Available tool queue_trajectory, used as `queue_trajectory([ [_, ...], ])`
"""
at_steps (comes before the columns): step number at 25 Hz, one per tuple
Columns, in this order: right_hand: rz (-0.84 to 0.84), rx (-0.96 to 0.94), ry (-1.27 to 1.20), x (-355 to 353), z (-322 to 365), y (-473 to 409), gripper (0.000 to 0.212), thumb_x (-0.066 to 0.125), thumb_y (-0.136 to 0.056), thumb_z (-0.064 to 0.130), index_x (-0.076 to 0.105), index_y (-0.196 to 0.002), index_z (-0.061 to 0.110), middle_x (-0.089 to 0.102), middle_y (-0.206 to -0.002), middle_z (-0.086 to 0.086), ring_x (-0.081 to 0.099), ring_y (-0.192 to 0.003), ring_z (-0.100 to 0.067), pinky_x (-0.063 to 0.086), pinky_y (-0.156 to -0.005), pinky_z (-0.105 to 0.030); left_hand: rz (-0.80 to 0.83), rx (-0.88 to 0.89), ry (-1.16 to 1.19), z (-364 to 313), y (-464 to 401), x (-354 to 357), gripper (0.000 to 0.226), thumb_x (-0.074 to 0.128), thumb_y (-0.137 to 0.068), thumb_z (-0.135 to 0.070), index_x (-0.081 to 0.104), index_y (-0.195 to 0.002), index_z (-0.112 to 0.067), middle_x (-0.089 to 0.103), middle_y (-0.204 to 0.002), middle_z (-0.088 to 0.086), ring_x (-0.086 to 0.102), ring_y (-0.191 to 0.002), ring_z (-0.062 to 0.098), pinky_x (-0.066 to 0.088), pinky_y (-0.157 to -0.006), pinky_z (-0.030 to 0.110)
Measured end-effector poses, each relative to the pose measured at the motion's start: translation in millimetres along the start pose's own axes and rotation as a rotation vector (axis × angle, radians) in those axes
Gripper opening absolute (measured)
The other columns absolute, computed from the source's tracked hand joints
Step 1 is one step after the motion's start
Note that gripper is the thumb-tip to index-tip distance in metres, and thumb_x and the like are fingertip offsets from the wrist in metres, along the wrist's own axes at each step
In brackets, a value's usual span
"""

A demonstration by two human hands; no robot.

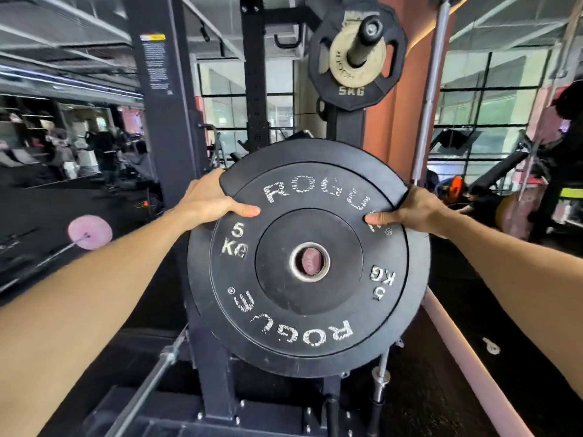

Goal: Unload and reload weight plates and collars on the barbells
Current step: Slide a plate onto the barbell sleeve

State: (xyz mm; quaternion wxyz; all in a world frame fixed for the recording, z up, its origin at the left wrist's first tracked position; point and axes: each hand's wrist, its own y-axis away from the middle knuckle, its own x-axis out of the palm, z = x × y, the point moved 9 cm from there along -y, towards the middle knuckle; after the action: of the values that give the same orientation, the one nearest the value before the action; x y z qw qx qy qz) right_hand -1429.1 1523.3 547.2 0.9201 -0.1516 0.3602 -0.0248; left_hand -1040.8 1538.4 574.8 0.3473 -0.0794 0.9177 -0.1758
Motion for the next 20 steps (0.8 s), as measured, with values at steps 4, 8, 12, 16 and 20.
queue_trajectory([
  [4, 0.030, -0.041, 0.011, 53, 57, 5, 0.100, 0.089, -0.024, 0.071, 0.068, -0.113, 0.029, 0.072, -0.101, 0.015, 0.066, -0.102, -0.010, 0.049, -0.090, -0.025, -0.057, -0.052, -0.049, 38, 38, -72, 0.076, 0.093, -0.040, -0.054, 0.055, -0.100, -0.029, 0.064, -0.101, -0.013, 0.058, -0.100, 0.015, 0.046, -0.080, 0.033],
  [8, 0.104, -0.082, 0.051, 135, 122, 3, 0.103, 0.089, -0.027, 0.071, 0.068, -0.117, 0.027, 0.072, -0.103, 0.012, 0.066, -0.103, -0.014, 0.050, -0.096, -0.031, -0.065, -0.115, -0.016, 108, 66, -143, 0.075, 0.094, -0.038, -0.054, 0.057, -0.100, -0.032, 0.065, -0.099, -0.016, 0.057, -0.093, 0.003, 0.045, -0.072, 0.025],
  [12, 0.177, -0.078, 0.074, 233, 191, -2, 0.098, 0.089, -0.033, 0.068, 0.067, -0.119, 0.026, 0.072, -0.097, 0.017, 0.066, -0.097, -0.009, 0.047, -0.095, -0.027, -0.067, -0.164, -0.070, 197, 84, -216, 0.069, 0.091, -0.041, -0.057, 0.055, -0.096, -0.036, 0.064, -0.096, -0.021, 0.055, -0.088, 0.001, 0.037, -0.065, 0.019],
  [16, 0.172, -0.102, 0.085, 332, 260, -3, 0.079, 0.090, -0.042, 0.063, 0.068, -0.112, 0.034, 0.071, -0.094, 0.020, 0.066, -0.093, -0.002, 0.046, -0.096, -0.026, -0.069, -0.166, -0.110, 283, 84, -301, 0.079, 0.091, -0.038, -0.058, 0.056, -0.103, -0.032, 0.064, -0.103, -0.016, 0.057, -0.106, 0.018, 0.047, -0.091, 0.039],
  [20, 0.150, -0.052, 0.040, 394, 298, 7, 0.069, 0.091, -0.041, 0.061, 0.067, -0.100, 0.035, 0.067, -0.083, 0.026, 0.065, -0.088, -0.006, 0.045, -0.085, -0.022, -0.061, -0.184, -0.103, 337, 82, -349, 0.076, 0.091, -0.036, -0.057, 0.056, -0.098, -0.032, 0.064, -0.101, -0.015, 0.056, -0.105, 0.018, 0.047, -0.091, 0.041],
])
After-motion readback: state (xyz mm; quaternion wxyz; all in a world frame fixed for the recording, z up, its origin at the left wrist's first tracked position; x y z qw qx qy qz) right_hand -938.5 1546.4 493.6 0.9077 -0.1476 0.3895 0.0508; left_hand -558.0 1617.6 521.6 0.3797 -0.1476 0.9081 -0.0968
